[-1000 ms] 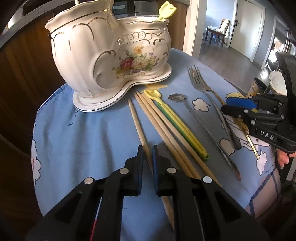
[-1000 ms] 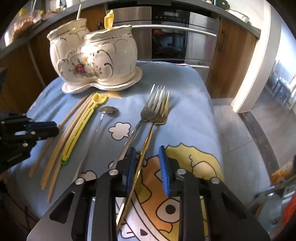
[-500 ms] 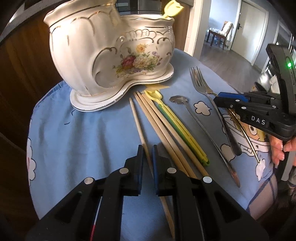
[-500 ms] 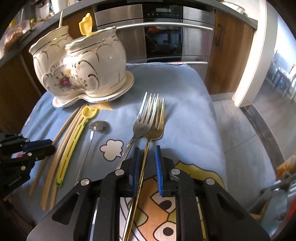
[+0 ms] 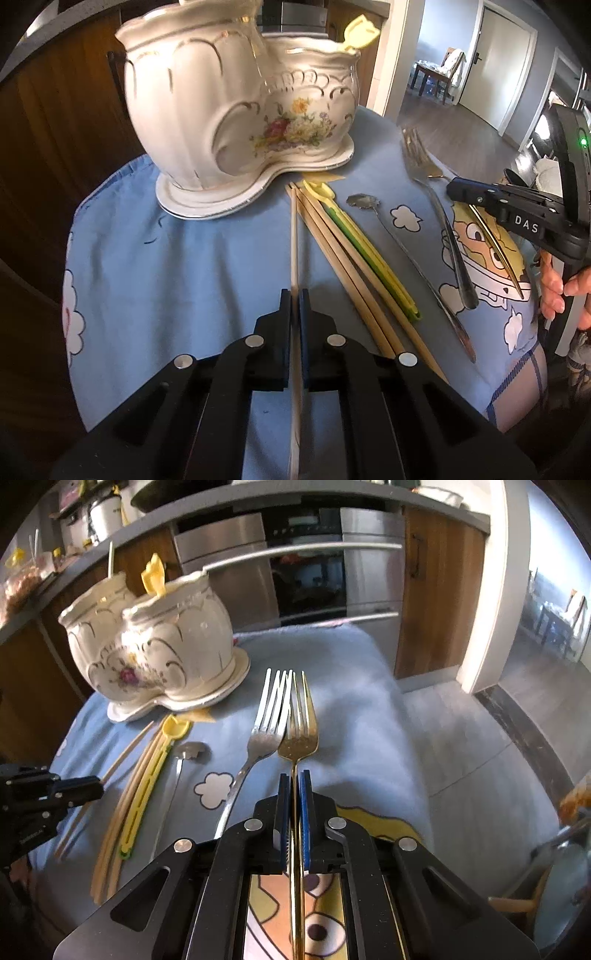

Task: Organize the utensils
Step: 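Lift the chopstick and gold fork and carry them above the ceramic holder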

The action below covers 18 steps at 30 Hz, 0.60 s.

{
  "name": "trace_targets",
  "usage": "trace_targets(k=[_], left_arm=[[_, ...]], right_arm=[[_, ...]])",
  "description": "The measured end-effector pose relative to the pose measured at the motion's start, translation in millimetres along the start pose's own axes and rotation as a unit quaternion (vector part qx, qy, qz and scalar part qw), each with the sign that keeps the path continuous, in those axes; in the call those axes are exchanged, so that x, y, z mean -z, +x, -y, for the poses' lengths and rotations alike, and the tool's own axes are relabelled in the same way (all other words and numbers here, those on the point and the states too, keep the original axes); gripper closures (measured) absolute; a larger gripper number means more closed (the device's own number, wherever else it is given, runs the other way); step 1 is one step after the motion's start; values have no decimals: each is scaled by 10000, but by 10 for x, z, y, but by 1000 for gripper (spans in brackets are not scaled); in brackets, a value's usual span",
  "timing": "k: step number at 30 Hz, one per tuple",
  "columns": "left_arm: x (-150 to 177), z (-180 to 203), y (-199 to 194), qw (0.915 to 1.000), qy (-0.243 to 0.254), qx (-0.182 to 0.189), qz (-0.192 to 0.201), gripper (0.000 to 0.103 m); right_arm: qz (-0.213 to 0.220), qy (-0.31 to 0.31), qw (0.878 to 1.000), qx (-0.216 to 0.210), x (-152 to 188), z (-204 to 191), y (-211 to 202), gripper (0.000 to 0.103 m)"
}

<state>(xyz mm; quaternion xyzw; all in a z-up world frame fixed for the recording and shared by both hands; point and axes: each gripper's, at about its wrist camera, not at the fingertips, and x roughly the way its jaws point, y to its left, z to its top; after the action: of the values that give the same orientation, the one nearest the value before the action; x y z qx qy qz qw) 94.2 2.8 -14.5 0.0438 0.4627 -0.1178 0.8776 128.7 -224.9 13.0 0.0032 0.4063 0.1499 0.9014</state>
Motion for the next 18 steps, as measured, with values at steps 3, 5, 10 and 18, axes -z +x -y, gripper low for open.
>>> trace_targets(k=[3,5,10,18], left_arm=[[18,-37,-91,9999,34,-64,89,99],[18,-50,-173,9998,55,-72,189,99],[5,-93,-334,9992,42,-103,386,99],[3,-68,-606,9951,98,112,977,99]], right_arm=[[233,29,9997,13,-16,23,-101,97],[365,60,9993,35,-33,34,-159,97],[701,112,9975,34,-80,69,-273,97],[1118,5,9937,-83,-163,-7,-472,97]])
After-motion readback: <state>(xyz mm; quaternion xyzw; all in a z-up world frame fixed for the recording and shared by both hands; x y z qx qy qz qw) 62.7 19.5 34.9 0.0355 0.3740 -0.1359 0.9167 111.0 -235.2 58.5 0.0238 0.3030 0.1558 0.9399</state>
